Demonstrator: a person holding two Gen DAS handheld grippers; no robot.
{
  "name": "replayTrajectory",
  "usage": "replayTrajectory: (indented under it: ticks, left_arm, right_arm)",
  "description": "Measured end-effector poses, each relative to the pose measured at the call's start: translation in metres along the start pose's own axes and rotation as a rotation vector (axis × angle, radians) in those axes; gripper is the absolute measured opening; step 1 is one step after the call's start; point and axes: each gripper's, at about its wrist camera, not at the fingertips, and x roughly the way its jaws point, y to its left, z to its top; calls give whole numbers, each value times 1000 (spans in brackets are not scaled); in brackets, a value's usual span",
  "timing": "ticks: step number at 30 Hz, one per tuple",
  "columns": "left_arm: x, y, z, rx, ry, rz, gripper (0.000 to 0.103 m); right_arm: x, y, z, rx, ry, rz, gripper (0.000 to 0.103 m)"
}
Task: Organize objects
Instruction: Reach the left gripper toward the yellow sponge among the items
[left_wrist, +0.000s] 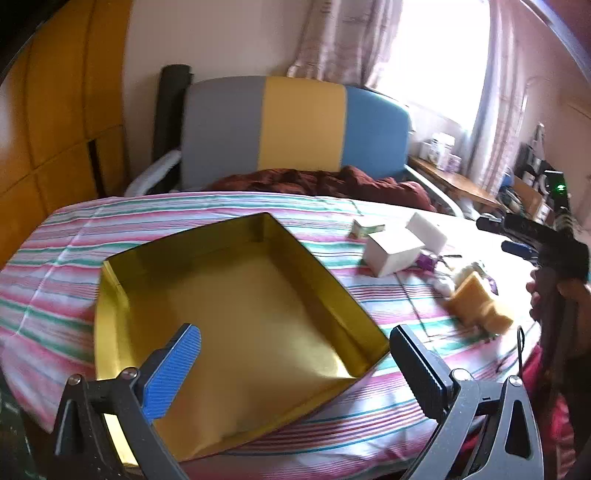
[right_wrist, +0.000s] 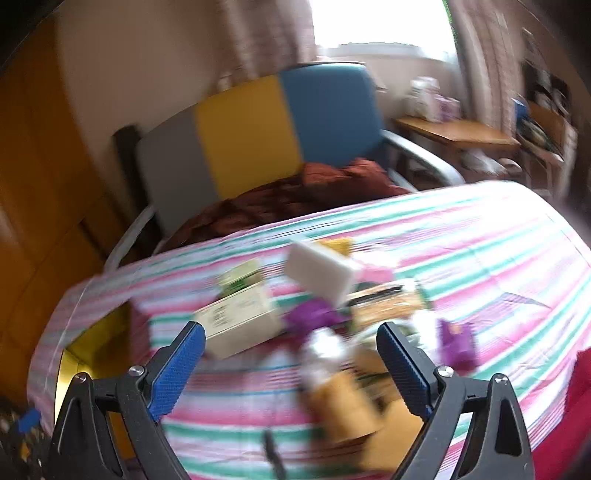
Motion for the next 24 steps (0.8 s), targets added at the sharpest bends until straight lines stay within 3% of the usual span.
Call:
replayTrajectory:
  ticks: [4,8,18,21,24]
  left_arm:
    - [8,-13,6,22,17,-77,103]
    - [20,-38,13,92,29,-131,103]
    - [73,-121,27,271,128,-251,103]
    - [90,-142,31,308,141,-287,103]
    - [110,-167,33,406,161,-317,102]
  right_arm:
    - [8,-46,7,104,10,-36,96]
    - [13,-82,4,271,2,4,96]
    - [1,-104,5,380,-65,64,96]
    - [2,-115,3,434,-55,101,96]
    - [7,-122,1,475,-33,126,96]
